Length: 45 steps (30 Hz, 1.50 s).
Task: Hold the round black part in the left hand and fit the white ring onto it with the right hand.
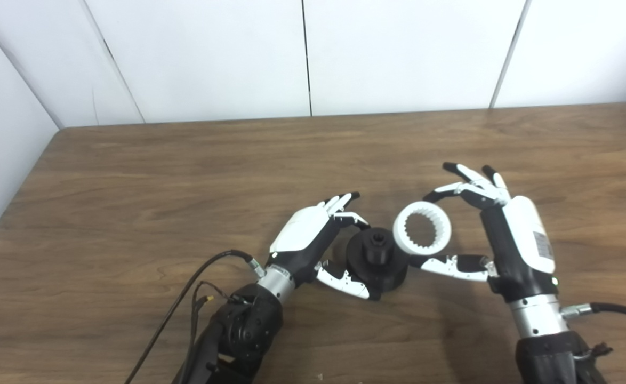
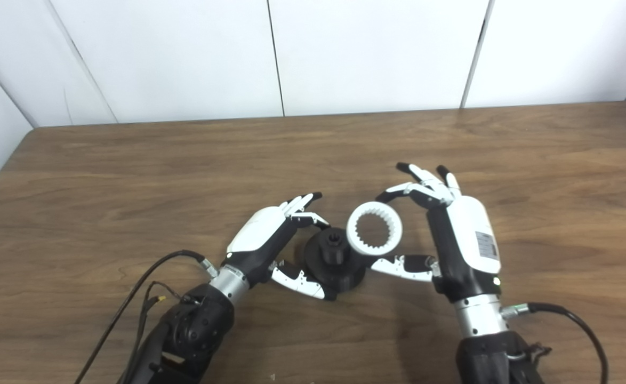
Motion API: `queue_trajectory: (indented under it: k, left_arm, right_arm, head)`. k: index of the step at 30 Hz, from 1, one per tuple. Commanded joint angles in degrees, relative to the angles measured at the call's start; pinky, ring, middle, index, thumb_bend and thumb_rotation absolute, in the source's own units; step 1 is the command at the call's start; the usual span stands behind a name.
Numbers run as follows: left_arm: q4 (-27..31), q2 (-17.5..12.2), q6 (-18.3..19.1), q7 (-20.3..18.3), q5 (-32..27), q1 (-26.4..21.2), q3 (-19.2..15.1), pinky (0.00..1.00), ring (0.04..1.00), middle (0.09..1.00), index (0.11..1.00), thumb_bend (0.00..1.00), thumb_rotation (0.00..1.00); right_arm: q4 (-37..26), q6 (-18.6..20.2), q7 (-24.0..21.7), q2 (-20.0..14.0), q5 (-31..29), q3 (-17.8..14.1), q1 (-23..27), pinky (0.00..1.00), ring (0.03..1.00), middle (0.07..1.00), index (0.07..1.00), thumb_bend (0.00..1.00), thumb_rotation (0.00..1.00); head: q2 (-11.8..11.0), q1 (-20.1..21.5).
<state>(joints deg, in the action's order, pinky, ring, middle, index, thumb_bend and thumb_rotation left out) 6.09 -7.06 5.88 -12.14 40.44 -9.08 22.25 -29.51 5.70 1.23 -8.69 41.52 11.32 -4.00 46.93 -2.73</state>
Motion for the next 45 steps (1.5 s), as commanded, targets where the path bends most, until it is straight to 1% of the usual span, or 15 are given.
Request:
queue_trajectory:
  k: [1,5,10,15,22,26,32,36,39,45]
  left_arm:
    - [0.8,-0.3,-1.5,1.1,-0.1,-2.0,-0.2,1.0,1.0,1.0,0.592,0.97,0.37]
    - [0.6,-0.3,-1.4,1.1,0.0,-1.9,0.0,1.0,1.0,1.0,0.592,0.97,0.34]
    - [0.7,-0.5,-0.5,0.5,0.9,-1.9,0.8,1.0,1.0,1.0,0.6,0.98,0.34]
    - [0.6,-0.6,0.0,0.2,1.7,-2.0,1.6,1.0,1.0,1.0,0.601,1.0,0.32]
    - [1.0,-0.3,0.7,-0.3,2.5,-2.0,2.0,1.0,1.0,1.0,0.599,1.0,0.33]
    - [1.2,-0.3,0.9,-0.4,2.6,-2.0,2.2,1.0,1.0,1.0,0.602,1.0,0.33]
    - [2.0,-0.2,1.5,-0.8,2.1,-1.8,2.0,1.0,1.0,1.0,0.602,1.0,0.33]
    - [2.1,-0.4,1.3,-0.7,2.0,-1.8,1.8,1.0,1.0,1.0,0.599,1.0,0.35]
    - [2.3,-0.7,1.2,-0.9,1.5,-1.7,1.5,1.0,1.0,1.0,0.598,1.0,0.34]
    - [2.8,-1.6,1.2,-1.5,0.7,-1.7,0.8,1.0,1.0,1.0,0.605,1.0,0.34]
  right_arm:
    - [-0.7,-2.1,-0.3,1.0,1.0,0.9,1.1,0.96,0.872,0.864,0.495,0.52,0.15]
    - [-0.1,-1.8,-1.2,1.7,1.8,2.4,2.1,0.94,0.868,0.858,0.495,0.52,0.15]
    - [0.2,-0.9,-3.3,2.3,2.9,4.1,3.6,0.95,0.874,0.869,0.496,0.52,0.15]
    - [0.2,-0.2,-5.5,2.7,3.2,4.8,4.5,0.97,0.88,0.874,0.496,0.52,0.16]
    - [1.6,-0.1,-7.6,3.2,4.4,5.4,6.0,0.95,0.872,0.875,0.496,0.52,0.16]
    - [3.5,-1.3,-7.3,3.1,4.4,5.5,6.9,0.94,0.867,0.873,0.495,0.52,0.16]
    - [4.9,-1.8,-7.3,2.5,4.4,5.5,7.5,0.93,0.864,0.873,0.495,0.52,0.16]
    - [4.5,-1.2,-7.8,2.0,4.5,5.2,7.4,0.95,0.867,0.874,0.495,0.52,0.15]
    - [3.9,-0.7,-8.1,1.8,4.8,4.9,7.4,0.95,0.869,0.875,0.496,0.52,0.16]
    - [2.9,-0.9,-7.8,1.6,5.0,3.9,6.7,0.97,0.869,0.874,0.495,0.52,0.16]
  head:
    - [0.1,0.0]
    - [0.2,0.1]
    - [0.4,0.1]
    - [0.5,0.1]
    - [0.7,0.3]
    - [0.7,0.2]
    - [1.1,0.6]
    - [1.3,1.4]
    - [1.3,2.4]
    - [1.6,4.4]
